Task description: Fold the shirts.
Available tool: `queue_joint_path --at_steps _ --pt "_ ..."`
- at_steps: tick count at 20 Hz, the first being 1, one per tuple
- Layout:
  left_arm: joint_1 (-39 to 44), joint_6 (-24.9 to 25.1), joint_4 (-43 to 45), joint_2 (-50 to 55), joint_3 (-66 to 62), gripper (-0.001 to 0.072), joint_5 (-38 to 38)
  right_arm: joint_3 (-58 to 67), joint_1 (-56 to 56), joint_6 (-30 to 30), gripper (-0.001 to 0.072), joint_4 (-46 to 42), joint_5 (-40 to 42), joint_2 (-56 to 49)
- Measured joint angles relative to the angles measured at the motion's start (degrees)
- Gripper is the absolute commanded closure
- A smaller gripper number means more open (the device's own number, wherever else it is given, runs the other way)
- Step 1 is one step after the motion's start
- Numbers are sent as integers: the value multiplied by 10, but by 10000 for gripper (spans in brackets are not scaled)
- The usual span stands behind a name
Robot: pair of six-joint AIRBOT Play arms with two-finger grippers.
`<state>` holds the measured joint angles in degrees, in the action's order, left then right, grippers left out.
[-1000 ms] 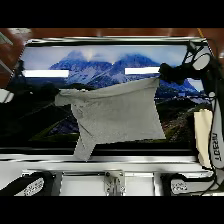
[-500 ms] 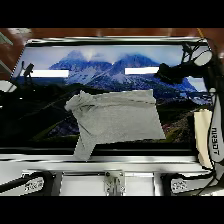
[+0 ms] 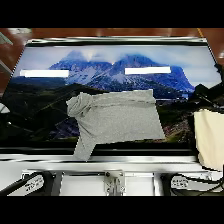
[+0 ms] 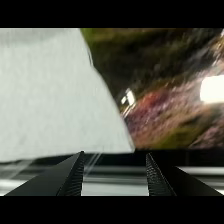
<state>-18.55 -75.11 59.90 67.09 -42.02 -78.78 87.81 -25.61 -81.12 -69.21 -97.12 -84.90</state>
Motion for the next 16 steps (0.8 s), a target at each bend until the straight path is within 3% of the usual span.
queue_joint_path --at_steps 3,4,5,12,14,15,16 --pt "31 19 -47 -3 88 115 47 -46 -16 17 190 40 -5 2" --pt "46 23 -55 0 107 116 62 -58 -20 20 104 50 5 3" --pt "61 26 -66 3 119 116 75 -67 -23 23 90 54 9 3" --pt "173 33 -141 50 150 148 146 -134 -27 46 90 56 43 3" --pt "193 34 -156 64 152 594 168 -166 -28 50 90 45 51 3" --pt "200 36 -156 70 153 665 184 -181 -28 51 90 42 59 3" --pt "203 36 -165 72 153 665 187 -199 -28 53 90 39 66 3"
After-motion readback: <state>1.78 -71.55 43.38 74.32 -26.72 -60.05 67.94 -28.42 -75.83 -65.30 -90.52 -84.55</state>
